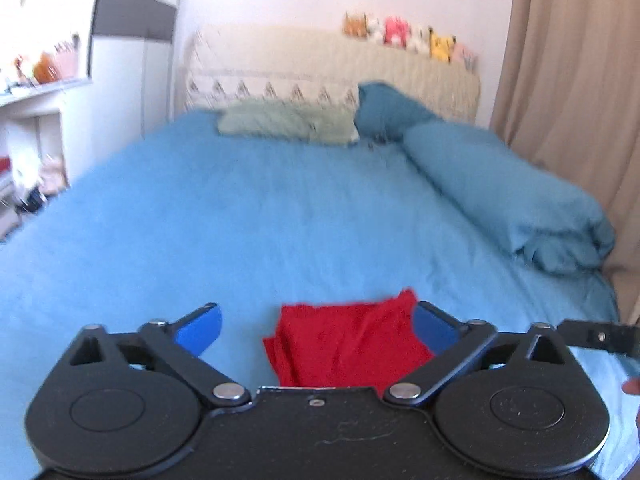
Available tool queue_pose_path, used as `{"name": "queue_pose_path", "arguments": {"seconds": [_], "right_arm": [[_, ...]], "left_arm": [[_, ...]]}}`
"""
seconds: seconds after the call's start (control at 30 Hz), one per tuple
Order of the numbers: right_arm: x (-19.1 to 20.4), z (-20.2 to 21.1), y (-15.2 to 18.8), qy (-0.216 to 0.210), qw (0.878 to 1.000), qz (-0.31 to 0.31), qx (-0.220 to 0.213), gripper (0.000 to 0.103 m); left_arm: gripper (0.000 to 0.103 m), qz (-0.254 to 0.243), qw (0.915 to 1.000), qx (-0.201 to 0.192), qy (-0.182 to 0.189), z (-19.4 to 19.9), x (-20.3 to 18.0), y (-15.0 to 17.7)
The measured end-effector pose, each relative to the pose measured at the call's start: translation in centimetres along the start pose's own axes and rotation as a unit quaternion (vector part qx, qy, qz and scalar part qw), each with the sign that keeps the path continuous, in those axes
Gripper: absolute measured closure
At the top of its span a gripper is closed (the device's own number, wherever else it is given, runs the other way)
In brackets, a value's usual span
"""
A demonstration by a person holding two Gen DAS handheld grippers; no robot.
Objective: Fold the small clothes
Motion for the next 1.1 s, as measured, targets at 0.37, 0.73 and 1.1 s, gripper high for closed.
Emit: {"name": "queue_pose_path", "arguments": {"seconds": [0.37, 0.73, 1.1], "right_arm": [[7.6, 12.2, 4.0, 0.126, 0.991, 0.043, 0.025, 0.0], [9.0, 13.6, 10.8, 0.162, 0.983, 0.048, 0.072, 0.0], [8.3, 13.2, 11.2, 0.17, 0.981, 0.032, 0.083, 0.0]], "left_arm": [[0.0, -0.032, 0.9957, 0.032, -0.081, 12.2, -3.2, 2.9], [0.0, -0.046, 0.9918, 0.071, -0.096, 15.2, -3.0, 8.2], [0.0, -0.046, 0.9926, 0.07, -0.087, 15.1, -3.6, 8.6]]}}
Point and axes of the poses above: each gripper's, at about its wrist camera, not at the fingertips, and z roughly against the way its jaws point, x to its left, y to its underside, the point moved 4 cm from there along -z, roughly the way its jaws point, and after that the axes turned 1 degree about x, right-handed, at the moved point
